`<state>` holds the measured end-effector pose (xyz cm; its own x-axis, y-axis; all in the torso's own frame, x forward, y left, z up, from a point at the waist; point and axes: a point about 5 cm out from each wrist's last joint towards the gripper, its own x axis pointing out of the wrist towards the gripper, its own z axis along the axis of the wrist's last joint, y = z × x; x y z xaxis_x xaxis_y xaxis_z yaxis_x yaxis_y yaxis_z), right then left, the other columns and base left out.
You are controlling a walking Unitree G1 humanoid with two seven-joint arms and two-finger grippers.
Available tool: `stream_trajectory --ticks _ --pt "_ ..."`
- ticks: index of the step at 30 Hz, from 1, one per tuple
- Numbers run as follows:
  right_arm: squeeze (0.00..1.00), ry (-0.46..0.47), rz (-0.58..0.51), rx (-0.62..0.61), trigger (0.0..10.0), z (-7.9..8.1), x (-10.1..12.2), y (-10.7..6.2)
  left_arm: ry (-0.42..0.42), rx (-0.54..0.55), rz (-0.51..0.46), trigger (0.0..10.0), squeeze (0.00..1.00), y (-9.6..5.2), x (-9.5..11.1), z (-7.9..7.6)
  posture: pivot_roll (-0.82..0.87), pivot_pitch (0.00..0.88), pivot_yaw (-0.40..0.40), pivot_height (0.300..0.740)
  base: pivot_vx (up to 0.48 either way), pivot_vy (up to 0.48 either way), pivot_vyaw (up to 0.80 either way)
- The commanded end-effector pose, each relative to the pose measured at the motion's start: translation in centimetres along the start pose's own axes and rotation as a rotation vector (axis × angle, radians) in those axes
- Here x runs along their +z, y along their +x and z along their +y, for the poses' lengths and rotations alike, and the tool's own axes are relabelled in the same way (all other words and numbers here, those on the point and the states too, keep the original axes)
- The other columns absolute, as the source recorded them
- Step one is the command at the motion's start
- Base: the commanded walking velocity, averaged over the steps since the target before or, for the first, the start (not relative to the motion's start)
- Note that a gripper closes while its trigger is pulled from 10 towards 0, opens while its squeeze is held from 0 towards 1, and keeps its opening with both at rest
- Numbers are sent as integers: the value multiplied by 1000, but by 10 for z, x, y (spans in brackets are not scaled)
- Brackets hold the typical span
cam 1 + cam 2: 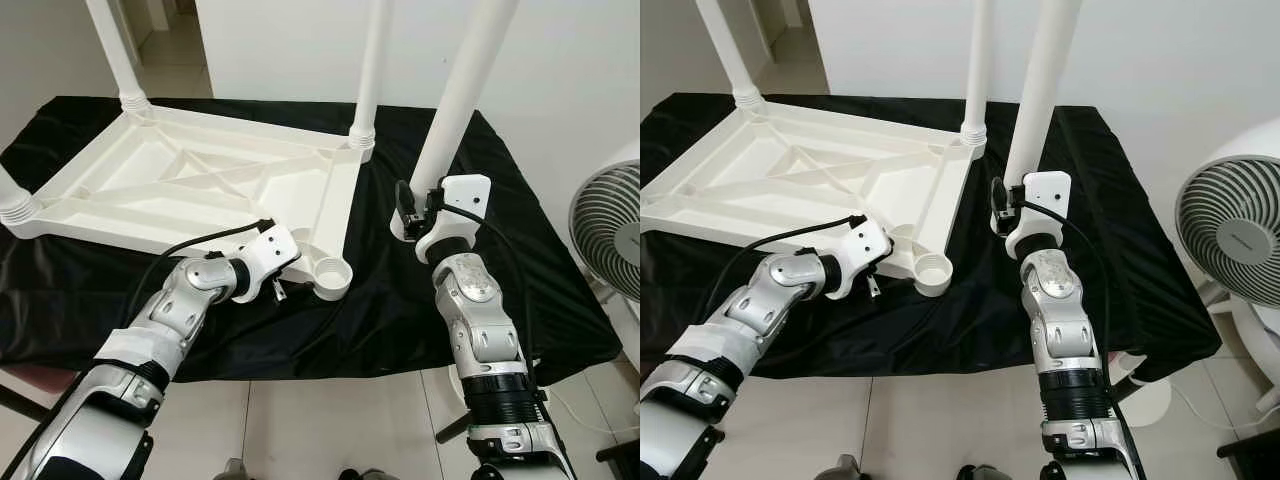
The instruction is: Building children table
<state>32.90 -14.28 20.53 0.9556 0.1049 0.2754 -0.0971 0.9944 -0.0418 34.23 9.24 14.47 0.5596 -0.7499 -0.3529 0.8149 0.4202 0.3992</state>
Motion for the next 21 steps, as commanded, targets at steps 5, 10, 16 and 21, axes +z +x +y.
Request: stream_trajectory --ticks 5,10,16,21 --pt "0 -13 -21 -11 10000 -3 6 -1 3 -112 -37 10000 0 13 10 -16 37 68 14 740 0 0 0" --pt "0 -13 -19 -18 10000 -5 6 -1 -2 -152 -50 10000 0 19 13 -25 37 70 14 740 0 0 0" --pt "0 -10 -18 -18 10000 -4 7 -1 2 -187 -77 10000 0 27 21 -34 39 84 18 740 0 0 0" --pt "0 -3 -16 -18 10000 -2 6 -1 -3 -183 -115 10000 0 38 35 -38 36 87 14 740 0 0 0"
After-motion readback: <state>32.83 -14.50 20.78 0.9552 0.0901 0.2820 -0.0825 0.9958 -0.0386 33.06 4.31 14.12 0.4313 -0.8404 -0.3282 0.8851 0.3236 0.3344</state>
